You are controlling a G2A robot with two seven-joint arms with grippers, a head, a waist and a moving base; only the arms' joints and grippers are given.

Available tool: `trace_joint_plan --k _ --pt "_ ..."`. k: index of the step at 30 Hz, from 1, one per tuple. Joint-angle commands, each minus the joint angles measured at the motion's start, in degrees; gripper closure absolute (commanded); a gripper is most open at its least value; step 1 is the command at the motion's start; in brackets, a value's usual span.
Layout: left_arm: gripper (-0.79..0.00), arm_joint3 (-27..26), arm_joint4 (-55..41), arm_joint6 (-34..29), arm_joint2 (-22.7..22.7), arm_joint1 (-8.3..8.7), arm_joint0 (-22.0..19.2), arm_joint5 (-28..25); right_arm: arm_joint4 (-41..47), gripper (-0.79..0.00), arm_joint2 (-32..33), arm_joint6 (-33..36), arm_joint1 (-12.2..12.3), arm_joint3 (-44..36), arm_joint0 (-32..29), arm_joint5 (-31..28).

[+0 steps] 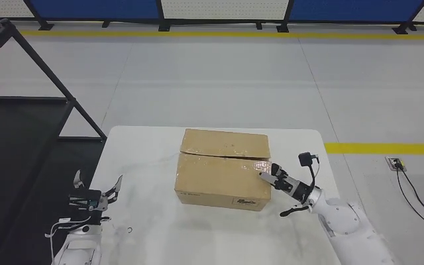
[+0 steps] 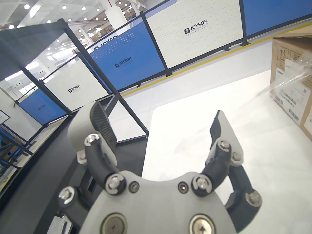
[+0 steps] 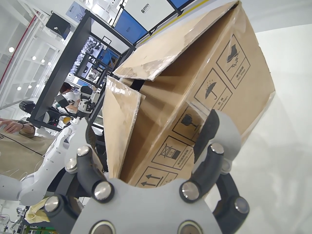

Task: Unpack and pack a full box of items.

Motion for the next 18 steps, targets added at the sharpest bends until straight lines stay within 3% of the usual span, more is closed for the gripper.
trace_joint_plan --k 1,18 --pt "-0.785 0.0 -0.2 0.1 0.0 0.02 0.1 0.0 0.0 -0.785 -0.1 0.0 0.0 0.0 0.1 0.0" --pt "-0.785 -0.5 1.6 -0.4 1.1 0.27 -1.0 0.6 -2.4 -0.785 5.1 1.4 1.7 -3.5 -2.6 -3.9"
